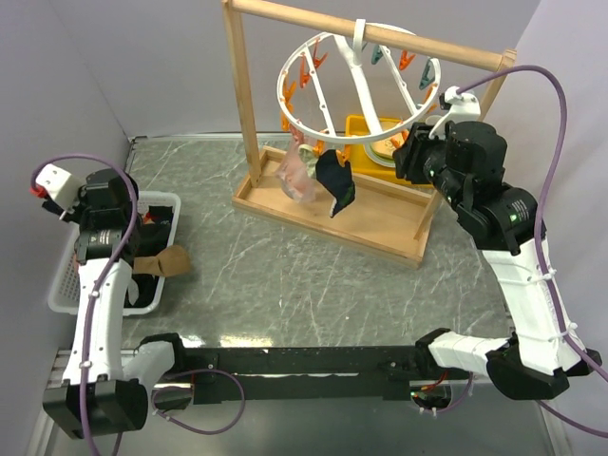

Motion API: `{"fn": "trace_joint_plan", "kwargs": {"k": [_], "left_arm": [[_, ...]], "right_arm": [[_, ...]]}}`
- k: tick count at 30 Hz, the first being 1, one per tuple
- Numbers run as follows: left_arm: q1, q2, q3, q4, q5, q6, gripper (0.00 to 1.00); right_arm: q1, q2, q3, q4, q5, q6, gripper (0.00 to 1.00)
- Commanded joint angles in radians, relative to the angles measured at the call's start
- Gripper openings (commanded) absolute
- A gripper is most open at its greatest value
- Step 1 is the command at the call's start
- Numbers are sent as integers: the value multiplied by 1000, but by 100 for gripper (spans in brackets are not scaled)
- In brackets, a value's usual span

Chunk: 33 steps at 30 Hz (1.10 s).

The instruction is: Remove the socks clipped to the hanger

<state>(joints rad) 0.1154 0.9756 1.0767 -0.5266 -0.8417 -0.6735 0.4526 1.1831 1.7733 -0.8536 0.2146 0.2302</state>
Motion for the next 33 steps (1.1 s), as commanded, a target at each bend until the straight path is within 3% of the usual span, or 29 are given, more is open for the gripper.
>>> {"fn": "trace_joint_plan", "kwargs": {"k": [1,2,3,6,8,10,11,14,17,18,21,27,31,33], "left_arm": [[27,58,9,77,-24,-19,58],[29,63,14,83,13,-2,86],[29,61,20,89,65,20,99],[27,6,-18,170,309,78,99],[26,-72,-58,290,562,115,99],[23,-136,-106,348,733,88,99],[21,-149,-121,419,885,74,99],[-40,-161,-150,483,1083,25,99],[-205,-143,-143,555,1099,41,99],[-300,-137,-138,597,1093,52,96],[-448,-74,-139,686,1147,80,89],[-591,64,-112,835,1178,57,88],[-625,124,-106,913,1153,60,89],[-634,165,-89,945,1170,48,84]], "right_arm": [[-11,-50,-40,-53,-23,3,54],[-12,-51,-43,-56,-23,6,60],[-12,-54,-46,-58,-23,8,64],[-11,-68,-61,-56,-21,3,69],[-12,-77,-69,-52,-18,3,70],[-14,-89,-74,-48,-27,4,70],[-14,-95,-75,-44,-35,4,70],[-14,-112,-87,-29,-81,8,70],[-14,-123,-103,-7,-133,21,71],[-14,-123,-106,-1,-144,24,71],[-12,-108,-104,2,-164,34,72],[-12,-76,-57,-25,-164,41,76],[-12,-83,-51,-27,-176,47,77],[-12,-83,-46,-35,-176,47,77]]}}
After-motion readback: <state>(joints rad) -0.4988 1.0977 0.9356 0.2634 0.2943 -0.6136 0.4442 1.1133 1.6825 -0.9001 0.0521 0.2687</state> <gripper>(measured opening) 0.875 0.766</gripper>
